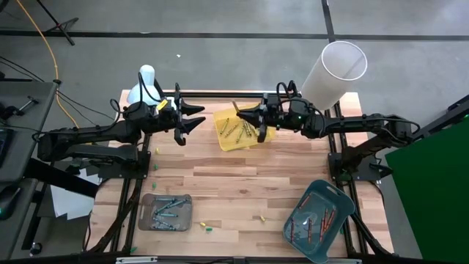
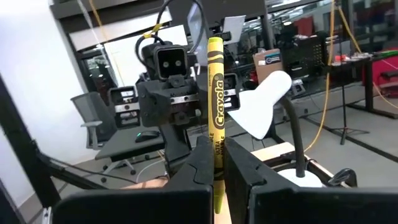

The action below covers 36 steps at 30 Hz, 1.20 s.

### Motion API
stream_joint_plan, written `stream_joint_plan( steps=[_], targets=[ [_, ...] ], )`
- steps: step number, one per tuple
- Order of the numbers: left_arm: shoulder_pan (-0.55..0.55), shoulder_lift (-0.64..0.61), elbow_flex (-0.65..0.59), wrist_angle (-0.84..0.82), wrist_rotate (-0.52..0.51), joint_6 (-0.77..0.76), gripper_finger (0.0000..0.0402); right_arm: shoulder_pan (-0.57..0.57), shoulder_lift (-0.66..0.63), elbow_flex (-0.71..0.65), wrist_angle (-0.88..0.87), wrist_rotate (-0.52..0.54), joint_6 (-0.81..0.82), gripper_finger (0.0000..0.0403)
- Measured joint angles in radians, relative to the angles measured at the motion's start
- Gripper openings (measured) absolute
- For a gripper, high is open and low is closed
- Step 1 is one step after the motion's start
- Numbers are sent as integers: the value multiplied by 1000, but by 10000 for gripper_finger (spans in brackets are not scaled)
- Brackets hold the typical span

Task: Sort crayons
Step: Put the yellow green crayon into the yellow bin

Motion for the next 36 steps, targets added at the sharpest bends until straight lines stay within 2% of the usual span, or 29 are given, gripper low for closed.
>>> stream_joint_plan(
  steps=[20,25,29,32,36],
  targets=[
    [0,-1,0,0,-1,0,181,1,0,4,2,223,78,0],
    [0,-1,0,0,-1,1,181,2,59,86,-9,300,80,0],
    [0,-1,-1,-6,-8,34,181,-2,170,248,-181,390,147,0],
    [0,-1,-1,-13,-9,54,181,-15,267,403,-452,492,280,0],
    [0,-1,-1,-31,-9,51,181,-47,399,587,-833,510,529,0]
  ],
)
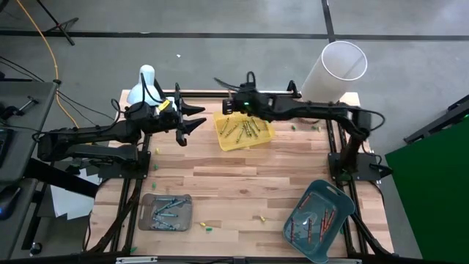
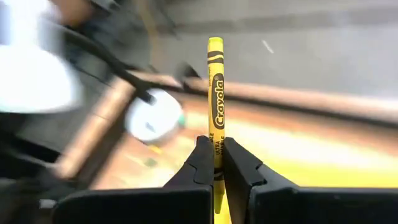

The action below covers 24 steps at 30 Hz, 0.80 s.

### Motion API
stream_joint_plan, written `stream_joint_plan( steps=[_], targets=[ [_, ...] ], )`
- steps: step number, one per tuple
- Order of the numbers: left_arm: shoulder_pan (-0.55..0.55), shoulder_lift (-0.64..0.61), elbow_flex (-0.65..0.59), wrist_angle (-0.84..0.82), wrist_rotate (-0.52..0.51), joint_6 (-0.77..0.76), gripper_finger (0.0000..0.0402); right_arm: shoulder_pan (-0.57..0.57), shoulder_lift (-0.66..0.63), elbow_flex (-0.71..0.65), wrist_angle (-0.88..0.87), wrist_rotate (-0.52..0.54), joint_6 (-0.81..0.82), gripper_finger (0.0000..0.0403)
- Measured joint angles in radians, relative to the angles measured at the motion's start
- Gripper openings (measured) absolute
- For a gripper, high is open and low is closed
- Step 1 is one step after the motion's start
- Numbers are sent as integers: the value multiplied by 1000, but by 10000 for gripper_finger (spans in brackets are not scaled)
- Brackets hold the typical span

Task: Sort crayons
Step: Put the yellow green crayon into the yellow bin

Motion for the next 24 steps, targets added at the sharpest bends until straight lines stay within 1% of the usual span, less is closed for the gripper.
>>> stream_joint_plan(
  steps=[2,4,7,10,16,24],
  targets=[
    [0,0,0,-11,0,1,181,-12,58,55,-144,-16,118,0],
    [0,0,0,-22,0,-1,181,-22,110,81,-210,-65,197,0],
    [0,0,0,-31,0,-8,181,-29,173,77,-217,-158,278,0],
    [0,0,0,-31,0,-8,181,-29,223,57,-223,-208,352,0],
    [0,0,0,-30,0,-9,181,-28,289,44,-250,-217,407,0],
    [0,0,0,-30,0,-9,181,-33,337,44,-318,-216,444,0]
  ],
)
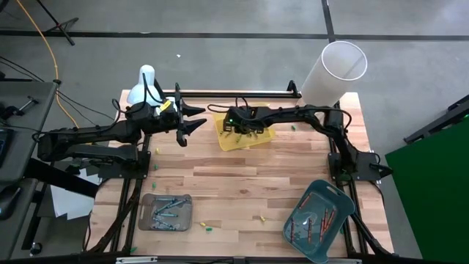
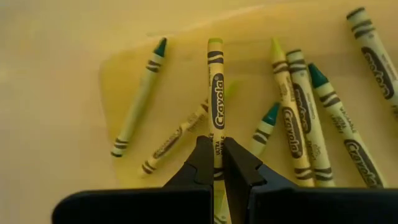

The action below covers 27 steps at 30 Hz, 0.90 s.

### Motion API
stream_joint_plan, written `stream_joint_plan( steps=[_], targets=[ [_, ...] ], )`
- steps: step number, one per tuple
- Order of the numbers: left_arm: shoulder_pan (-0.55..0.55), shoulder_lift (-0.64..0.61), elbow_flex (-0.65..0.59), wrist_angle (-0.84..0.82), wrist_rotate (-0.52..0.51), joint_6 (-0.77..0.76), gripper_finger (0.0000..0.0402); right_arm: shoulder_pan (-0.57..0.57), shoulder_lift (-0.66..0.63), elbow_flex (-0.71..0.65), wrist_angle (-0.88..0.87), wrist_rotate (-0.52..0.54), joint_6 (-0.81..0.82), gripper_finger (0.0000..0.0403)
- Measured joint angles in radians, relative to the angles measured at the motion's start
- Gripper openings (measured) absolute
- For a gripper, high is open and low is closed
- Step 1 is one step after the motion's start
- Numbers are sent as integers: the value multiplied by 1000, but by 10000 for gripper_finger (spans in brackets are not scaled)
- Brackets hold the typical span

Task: Sort crayons
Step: Put the yellow green crayon into the yellow bin

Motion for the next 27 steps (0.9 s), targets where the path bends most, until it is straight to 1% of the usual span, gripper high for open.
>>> stream_joint_plan(
  steps=[4,9,12,15,17,19,22,27],
  targets=[
    [0,0,0,-3,0,0,181,1,0,0,-3,35,36,0],
    [0,0,0,-3,0,-26,181,0,6,0,-60,69,97,0],
    [0,0,0,-8,0,-26,181,0,12,-1,-54,71,97,0],
    [0,0,0,-15,0,-26,181,0,17,0,-13,52,93,0],
    [0,0,0,-22,0,-26,181,0,29,0,22,21,93,0],
    [0,0,0,-23,0,-26,181,0,39,0,43,-32,91,0],
    [0,0,0,-23,0,-26,181,0,55,2,75,-59,92,0],
    [-3,0,0,-28,0,-28,181,7,60,2,67,-12,126,0]
  ],
)
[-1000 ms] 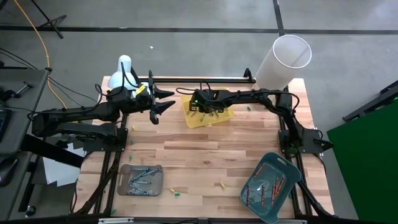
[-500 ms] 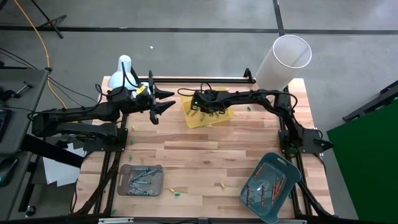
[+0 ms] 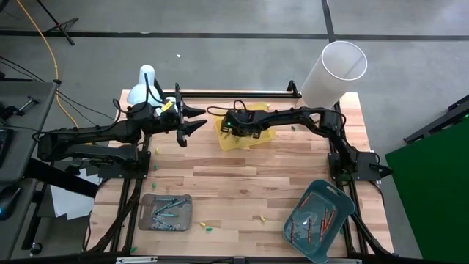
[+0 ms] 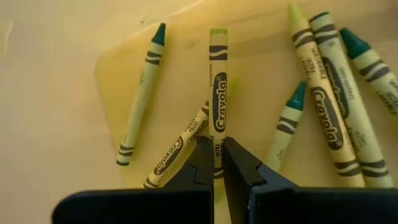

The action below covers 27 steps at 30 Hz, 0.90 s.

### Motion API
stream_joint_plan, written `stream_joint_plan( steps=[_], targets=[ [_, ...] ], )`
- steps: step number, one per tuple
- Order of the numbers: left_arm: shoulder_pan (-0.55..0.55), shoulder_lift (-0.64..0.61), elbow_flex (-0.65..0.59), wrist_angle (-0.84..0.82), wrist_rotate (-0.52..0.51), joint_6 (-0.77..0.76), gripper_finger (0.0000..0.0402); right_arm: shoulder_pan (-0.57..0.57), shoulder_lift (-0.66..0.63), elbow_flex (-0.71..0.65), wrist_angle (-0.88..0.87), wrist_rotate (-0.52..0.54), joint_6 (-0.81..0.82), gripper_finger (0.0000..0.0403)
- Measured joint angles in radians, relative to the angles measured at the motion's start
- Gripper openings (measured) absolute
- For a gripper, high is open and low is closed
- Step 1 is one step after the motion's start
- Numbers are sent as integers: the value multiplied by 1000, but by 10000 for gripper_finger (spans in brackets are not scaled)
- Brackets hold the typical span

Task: Sort crayons
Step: Put the yellow green crayon into the yellow bin

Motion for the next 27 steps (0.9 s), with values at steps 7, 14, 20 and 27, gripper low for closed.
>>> stream_joint_plan(
  steps=[7,14,20,27],
  targets=[
    [-2,0,0,-3,0,-49,181,1,1,0,-37,79,88,0],
    [-2,0,0,-19,0,-49,181,1,1,0,-41,70,78,1],
    [-2,0,0,-18,0,-49,181,1,1,0,-41,59,72,1],
    [-2,0,0,-18,0,-49,181,1,2,0,-27,53,46,60]
  ],
)
